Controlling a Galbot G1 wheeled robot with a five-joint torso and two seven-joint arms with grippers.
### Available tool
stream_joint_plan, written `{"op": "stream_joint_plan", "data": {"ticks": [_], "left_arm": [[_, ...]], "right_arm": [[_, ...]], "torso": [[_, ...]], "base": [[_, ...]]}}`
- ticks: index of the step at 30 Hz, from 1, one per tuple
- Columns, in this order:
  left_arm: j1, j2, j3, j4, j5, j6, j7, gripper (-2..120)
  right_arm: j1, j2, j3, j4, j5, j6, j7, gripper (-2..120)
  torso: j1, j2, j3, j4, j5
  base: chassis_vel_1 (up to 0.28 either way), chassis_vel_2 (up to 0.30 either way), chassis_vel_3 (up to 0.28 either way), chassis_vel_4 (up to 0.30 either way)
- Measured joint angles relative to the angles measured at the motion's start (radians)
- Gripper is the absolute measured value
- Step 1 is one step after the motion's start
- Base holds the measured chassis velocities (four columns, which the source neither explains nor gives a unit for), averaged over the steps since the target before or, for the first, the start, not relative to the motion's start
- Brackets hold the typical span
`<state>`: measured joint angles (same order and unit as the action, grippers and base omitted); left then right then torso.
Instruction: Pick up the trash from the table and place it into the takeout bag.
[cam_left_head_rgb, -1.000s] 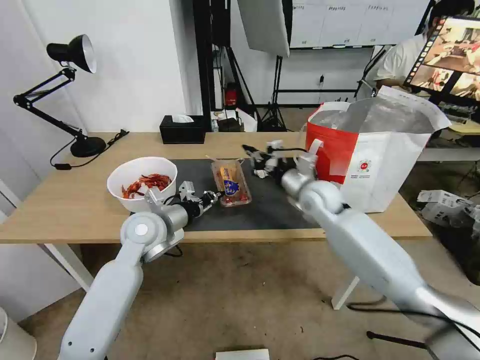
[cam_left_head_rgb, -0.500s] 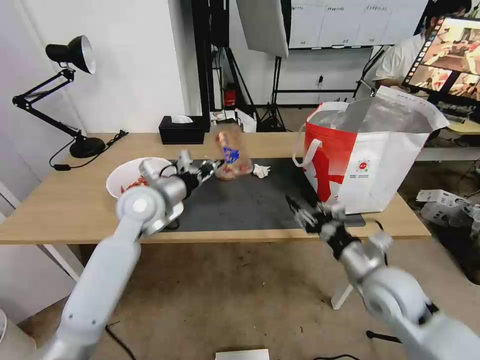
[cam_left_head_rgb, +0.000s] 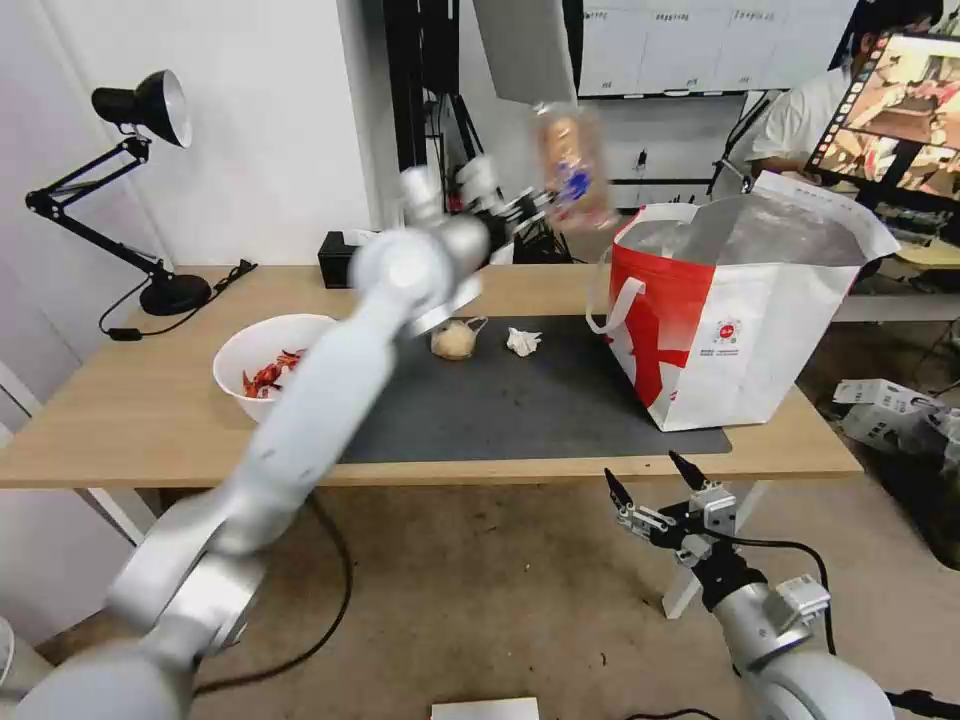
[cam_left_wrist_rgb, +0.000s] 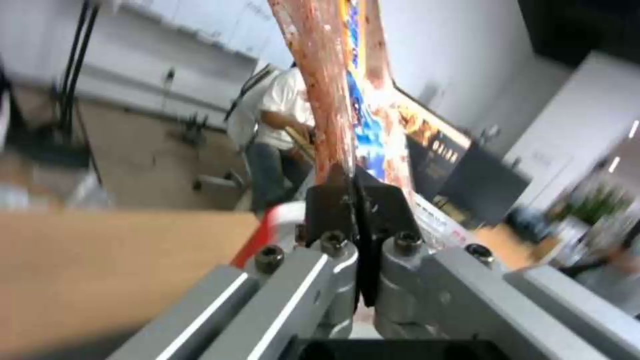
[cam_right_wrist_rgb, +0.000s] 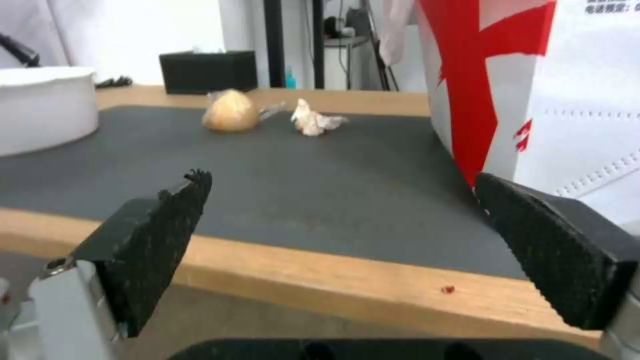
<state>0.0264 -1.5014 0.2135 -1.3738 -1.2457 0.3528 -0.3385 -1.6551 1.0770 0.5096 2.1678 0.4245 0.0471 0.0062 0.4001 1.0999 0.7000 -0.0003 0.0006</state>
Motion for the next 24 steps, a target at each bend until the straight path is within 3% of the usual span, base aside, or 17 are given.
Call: {"op": "stream_joint_plan", "data": {"ticks": [2, 3, 4, 6, 10, 16, 24], "left_arm": [[-0.054, -0.065, 0.104, 0.126, 0.243, -0.068, 0.068, 0], [-0.054, -0.065, 0.104, 0.126, 0.243, -0.068, 0.068, 0], [-0.067, -0.087, 0.149, 0.173, 0.372, -0.101, 0.104, 0], [-0.072, -0.097, 0.195, 0.200, 0.494, -0.139, 0.144, 0], [-0.066, -0.098, 0.237, 0.204, 0.561, -0.144, 0.185, 0], [-0.059, -0.082, 0.261, 0.171, 0.545, -0.117, 0.213, 0], [-0.056, -0.053, 0.262, 0.129, 0.467, -0.085, 0.209, 27]], "right_arm": [[0.013, 0.016, -0.003, 0.009, -0.003, -0.007, 0.008, 100], [0.013, 0.016, -0.003, 0.009, -0.003, -0.007, 0.008, 100], [0.017, 0.026, -0.006, 0.013, -0.007, -0.013, 0.011, 100], [0.020, 0.039, -0.011, 0.020, -0.012, -0.018, 0.013, 100], [0.012, 0.041, -0.012, 0.026, -0.014, -0.019, 0.013, 100], [0.016, 0.026, -0.006, 0.020, -0.006, -0.019, 0.014, 100], [0.020, 0.023, -0.014, 0.007, -0.001, -0.022, 0.015, 100]], "torso": [[0.000, 0.000, 0.000, -0.0003, 0.0000], [0.000, 0.000, 0.000, -0.0003, 0.0000], [0.000, 0.000, 0.000, -0.0002, 0.0000], [0.000, 0.000, 0.000, 0.0003, -0.0002], [0.000, 0.000, 0.000, 0.0007, -0.0005], [0.000, 0.000, 0.000, 0.0005, -0.0005], [0.000, 0.000, 0.000, 0.0003, -0.0006]], "base": [[0.000, 0.000, 0.000, 0.000], [0.000, 0.000, 0.000, 0.000], [0.000, 0.000, 0.000, 0.000], [0.000, 0.000, 0.000, 0.000], [0.000, 0.000, 0.000, 0.000], [0.000, 0.000, 0.000, 0.000], [0.000, 0.000, 0.000, 0.000]]}}
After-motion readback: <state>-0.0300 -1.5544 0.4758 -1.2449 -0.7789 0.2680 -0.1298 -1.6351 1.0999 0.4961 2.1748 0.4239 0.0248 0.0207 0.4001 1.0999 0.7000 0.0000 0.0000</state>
